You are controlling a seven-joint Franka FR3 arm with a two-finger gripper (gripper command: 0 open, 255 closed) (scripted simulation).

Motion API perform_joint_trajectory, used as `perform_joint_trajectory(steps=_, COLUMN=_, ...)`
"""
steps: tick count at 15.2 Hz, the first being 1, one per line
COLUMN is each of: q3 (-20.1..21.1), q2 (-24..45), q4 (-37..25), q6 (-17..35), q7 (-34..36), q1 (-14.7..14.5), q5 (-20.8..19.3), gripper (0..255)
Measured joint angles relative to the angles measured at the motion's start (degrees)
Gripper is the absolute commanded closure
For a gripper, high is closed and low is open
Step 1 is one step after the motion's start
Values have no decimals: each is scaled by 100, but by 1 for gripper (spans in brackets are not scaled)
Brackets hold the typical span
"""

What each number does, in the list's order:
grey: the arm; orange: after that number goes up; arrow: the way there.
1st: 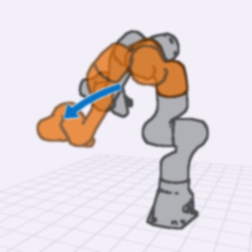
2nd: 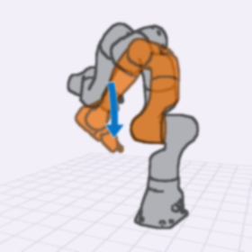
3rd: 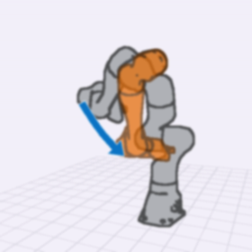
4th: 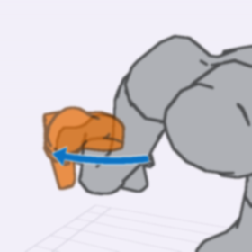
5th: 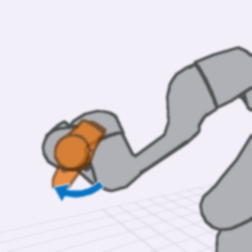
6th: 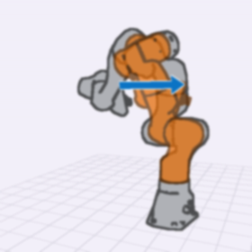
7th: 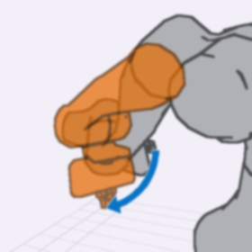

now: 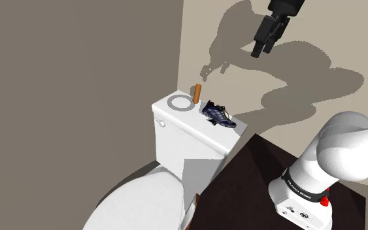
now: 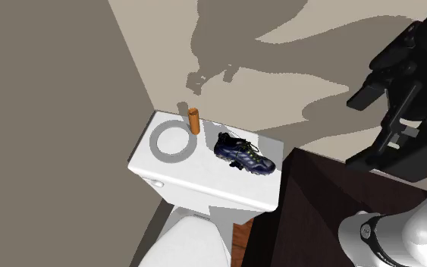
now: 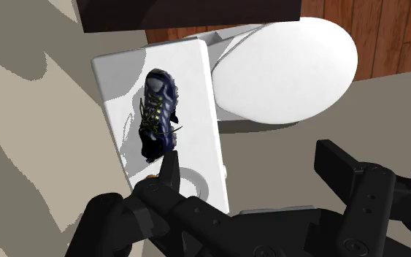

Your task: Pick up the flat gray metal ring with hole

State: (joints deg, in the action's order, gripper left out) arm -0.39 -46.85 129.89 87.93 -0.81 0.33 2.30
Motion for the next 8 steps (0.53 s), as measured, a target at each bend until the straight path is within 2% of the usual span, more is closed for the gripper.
perform_joint_trajectory(steps=2, q3=3, q2=82, q4=14, q6=87, q7=-8, q1=-4, q5=-1, gripper=0)
perform_joint_trajectory(steps=8, q3=-46, q2=844, q4=259, q6=1018, q7=-188, q1=-23, q5=-55, gripper=0)
